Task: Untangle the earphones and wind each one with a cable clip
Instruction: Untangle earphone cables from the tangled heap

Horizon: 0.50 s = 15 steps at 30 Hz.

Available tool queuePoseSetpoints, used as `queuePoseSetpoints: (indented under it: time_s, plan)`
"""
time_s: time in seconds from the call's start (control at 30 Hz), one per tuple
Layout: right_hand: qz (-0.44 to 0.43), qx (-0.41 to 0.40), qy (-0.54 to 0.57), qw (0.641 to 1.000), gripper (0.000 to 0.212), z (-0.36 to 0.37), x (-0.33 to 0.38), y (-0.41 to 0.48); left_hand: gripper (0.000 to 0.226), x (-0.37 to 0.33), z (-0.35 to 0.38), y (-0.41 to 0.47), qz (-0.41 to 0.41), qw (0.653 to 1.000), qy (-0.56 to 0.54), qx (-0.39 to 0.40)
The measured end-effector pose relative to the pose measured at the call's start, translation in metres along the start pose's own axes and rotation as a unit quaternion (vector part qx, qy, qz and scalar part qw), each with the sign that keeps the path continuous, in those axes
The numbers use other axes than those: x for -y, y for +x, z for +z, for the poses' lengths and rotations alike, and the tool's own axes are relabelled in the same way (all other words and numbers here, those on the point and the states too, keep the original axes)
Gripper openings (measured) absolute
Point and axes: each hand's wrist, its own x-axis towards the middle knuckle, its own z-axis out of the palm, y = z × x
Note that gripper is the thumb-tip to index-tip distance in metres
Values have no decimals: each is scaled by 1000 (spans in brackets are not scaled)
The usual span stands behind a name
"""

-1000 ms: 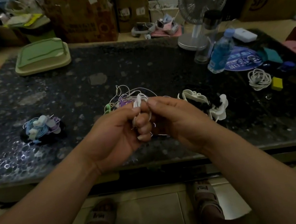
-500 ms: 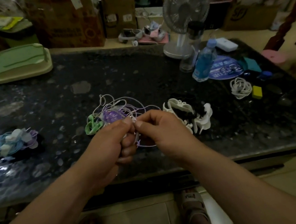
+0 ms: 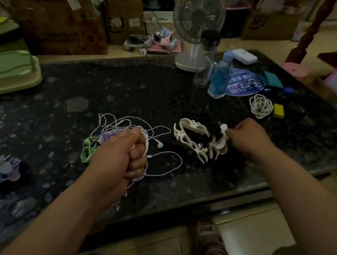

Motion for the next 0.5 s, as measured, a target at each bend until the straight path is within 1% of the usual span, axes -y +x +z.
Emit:
queuePoseSetpoints:
  time_s: [0.1, 0.13, 0.2, 0.27, 0.33, 0.4, 0.5]
  plan:
    - [11, 48, -2, 999, 42, 9, 1, -2, 31, 2, 3, 6, -11, 1000, 10, 4]
    - [12, 54, 0, 998, 38, 11, 1, -3, 32, 3, 5, 8, -14, 1000, 9, 4]
    - [21, 53, 25, 998, 22, 14, 2, -5, 33, 6, 9, 12, -20, 1000, -4, 11]
    - [36, 55, 77, 995, 8, 13, 4, -8, 33, 8, 14, 15, -28, 999, -22, 18]
    - [31, 51, 98, 993, 14, 7, 1, -10, 32, 10, 22, 18, -35, 998, -41, 25]
    - [13, 52, 95, 994, 19, 0, -5, -12, 31, 11, 30, 20, -41, 997, -62, 35]
    - [-8, 79, 100, 992, 27, -5, -14, -15, 31, 12, 34, 24, -50, 995, -76, 46]
